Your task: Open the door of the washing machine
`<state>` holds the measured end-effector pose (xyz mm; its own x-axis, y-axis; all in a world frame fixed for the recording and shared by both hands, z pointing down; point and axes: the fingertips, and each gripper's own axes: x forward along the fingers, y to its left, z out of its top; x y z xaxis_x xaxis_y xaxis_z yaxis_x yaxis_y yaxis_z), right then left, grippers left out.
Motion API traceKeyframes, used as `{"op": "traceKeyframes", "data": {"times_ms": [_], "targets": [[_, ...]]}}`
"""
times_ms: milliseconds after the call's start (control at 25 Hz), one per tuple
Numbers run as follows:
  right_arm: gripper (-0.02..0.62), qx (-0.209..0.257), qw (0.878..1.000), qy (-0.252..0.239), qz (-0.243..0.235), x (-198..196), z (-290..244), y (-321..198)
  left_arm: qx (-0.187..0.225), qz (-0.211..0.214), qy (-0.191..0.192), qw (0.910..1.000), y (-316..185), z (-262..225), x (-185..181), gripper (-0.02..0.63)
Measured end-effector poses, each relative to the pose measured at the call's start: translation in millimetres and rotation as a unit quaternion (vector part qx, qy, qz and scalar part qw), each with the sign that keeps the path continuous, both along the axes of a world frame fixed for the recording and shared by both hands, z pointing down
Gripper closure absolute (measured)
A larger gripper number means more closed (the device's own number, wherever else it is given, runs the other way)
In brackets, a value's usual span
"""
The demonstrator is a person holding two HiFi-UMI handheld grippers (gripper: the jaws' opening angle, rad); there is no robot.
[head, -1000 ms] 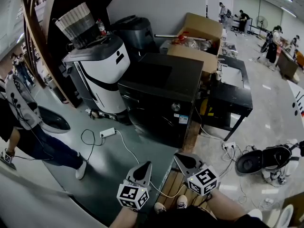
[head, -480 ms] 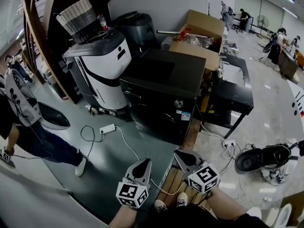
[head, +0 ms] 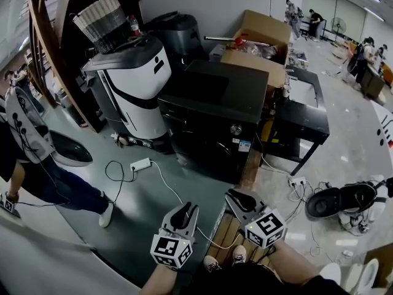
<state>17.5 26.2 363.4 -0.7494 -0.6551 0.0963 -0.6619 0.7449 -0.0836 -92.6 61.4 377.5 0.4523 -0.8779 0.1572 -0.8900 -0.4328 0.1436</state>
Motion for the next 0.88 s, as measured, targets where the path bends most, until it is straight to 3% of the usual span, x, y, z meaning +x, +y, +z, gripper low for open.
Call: {"op": "traceKeyframes", "data": {"times_ms": [80,320,560,880], "targets": [[0.502,0.000,1.000,-0.002,0.005,-4,1,0,0.000,0.004,-0.002,1.0000,0,1,-5,0.495],[0.454,0.011,0.999,0.007,0.031,-12,1,0,0.011,0.029,-0.002,0.9995,5,3,-12,0.431],[0.423,0.025,0.999,0.006,0.042,-16,-2,-4,0.019,0.050,-0.005,0.9986,5,4,-15,0.404],[0.391,0.033,0.998,0.009,0.048,-17,-1,-18,0.035,0.047,0.001,0.9983,6,-4,-22,0.399]]}}
